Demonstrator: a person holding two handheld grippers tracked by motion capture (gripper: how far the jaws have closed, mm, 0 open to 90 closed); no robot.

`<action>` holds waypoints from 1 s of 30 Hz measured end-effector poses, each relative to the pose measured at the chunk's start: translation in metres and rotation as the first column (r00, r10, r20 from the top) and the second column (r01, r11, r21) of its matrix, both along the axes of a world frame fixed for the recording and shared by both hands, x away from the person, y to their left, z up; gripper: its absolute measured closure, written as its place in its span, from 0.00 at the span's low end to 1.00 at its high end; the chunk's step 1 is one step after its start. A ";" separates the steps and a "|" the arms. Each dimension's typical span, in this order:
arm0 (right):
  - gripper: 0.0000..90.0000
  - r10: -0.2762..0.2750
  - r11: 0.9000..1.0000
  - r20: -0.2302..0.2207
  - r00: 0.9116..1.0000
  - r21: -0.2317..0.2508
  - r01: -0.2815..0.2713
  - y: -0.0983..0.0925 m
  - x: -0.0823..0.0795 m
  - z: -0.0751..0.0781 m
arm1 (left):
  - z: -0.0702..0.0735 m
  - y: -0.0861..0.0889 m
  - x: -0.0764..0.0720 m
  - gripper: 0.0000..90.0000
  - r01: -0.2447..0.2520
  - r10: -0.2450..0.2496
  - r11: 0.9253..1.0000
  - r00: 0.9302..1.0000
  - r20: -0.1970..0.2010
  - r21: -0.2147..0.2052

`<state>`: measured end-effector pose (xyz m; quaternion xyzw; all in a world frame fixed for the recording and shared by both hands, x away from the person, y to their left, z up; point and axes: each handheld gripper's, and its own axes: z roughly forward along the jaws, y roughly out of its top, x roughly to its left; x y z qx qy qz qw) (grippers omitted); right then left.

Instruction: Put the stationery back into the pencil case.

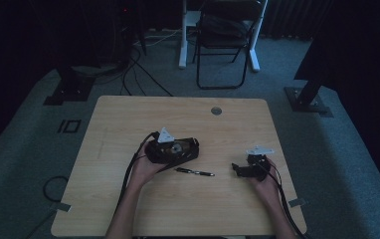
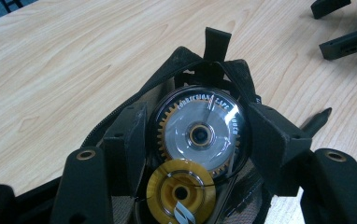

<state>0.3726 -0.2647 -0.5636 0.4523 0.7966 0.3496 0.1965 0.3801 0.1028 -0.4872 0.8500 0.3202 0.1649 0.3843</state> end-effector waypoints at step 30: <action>0.14 0.000 1.000 0.000 1.000 0.000 0.000 0.000 0.000 0.000 | -0.009 -0.002 0.001 0.45 -0.004 0.004 1.000 0.999 -0.034 0.009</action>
